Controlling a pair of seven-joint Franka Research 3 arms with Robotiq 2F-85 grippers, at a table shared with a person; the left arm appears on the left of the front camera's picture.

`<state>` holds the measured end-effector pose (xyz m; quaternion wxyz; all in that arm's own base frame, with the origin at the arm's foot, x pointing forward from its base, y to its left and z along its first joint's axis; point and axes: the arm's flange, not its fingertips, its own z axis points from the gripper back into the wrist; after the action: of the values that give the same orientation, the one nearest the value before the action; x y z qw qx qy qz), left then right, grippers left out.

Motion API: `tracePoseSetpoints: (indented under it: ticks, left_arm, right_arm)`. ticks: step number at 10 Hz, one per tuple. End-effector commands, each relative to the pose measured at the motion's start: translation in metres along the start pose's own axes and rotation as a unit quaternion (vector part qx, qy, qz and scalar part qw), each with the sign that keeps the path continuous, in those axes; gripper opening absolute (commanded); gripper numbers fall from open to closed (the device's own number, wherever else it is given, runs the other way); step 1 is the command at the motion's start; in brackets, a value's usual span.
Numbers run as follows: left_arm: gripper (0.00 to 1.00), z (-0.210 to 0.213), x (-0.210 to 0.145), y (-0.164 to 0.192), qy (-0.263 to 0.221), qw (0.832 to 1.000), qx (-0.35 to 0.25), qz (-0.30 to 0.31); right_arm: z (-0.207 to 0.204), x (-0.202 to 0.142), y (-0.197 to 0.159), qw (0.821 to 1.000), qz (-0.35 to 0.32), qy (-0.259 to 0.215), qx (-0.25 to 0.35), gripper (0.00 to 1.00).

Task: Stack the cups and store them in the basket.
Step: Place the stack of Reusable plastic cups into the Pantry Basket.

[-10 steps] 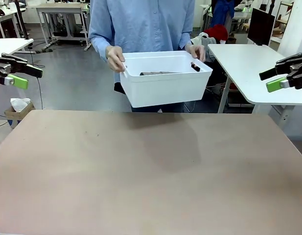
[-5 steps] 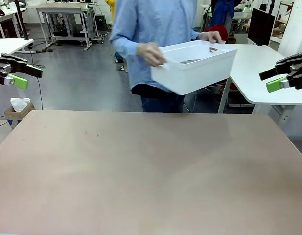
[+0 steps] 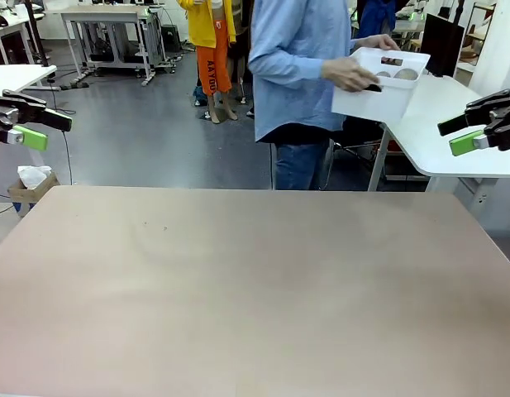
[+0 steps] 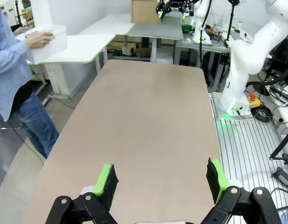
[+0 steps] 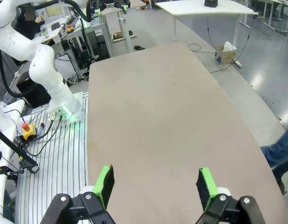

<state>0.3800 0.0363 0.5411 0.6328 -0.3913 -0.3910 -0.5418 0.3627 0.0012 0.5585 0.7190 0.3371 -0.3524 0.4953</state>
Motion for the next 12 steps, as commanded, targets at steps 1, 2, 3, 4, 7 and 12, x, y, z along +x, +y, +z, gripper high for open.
tracePoseSetpoints:
  ticks: [1, 2, 3, 4, 7, 12]
  left_arm:
    - [1.0, 0.0002, 0.0028, -0.0017, 0.0, 1.0, -0.003, 0.005]
    - [1.0, 0.0002, 0.0028, -0.0017, 0.0, 1.0, -0.003, 0.005]
    - [1.0, 0.0002, 0.0028, -0.0017, 0.0, 1.0, -0.003, 0.005]
    - [1.0, 0.0002, 0.0028, -0.0017, 0.0, 1.0, -0.003, 0.005]
    - [1.0, 0.0002, 0.0028, -0.0017, 0.0, 1.0, -0.003, 0.005]
    - [1.0, 0.0002, 0.0028, -0.0017, 0.0, 1.0, -0.003, 0.005]
  right_arm:
    - [0.0015, 0.0003, -0.0023, 1.0, 0.011, -0.003, 0.001, 0.95]
    - [0.0015, 0.0003, -0.0023, 1.0, 0.011, -0.003, 0.001, 0.95]
    - [0.0015, 0.0003, -0.0023, 1.0, 0.011, -0.003, 0.001, 0.95]
    - [0.0015, 0.0003, -0.0023, 1.0, 0.011, -0.003, 0.001, 0.95]
    - [0.0015, 0.0003, -0.0023, 1.0, 0.011, -0.003, 0.001, 0.95]
    - [0.0015, 0.0003, -0.0023, 1.0, 0.011, -0.003, 0.001, 0.95]
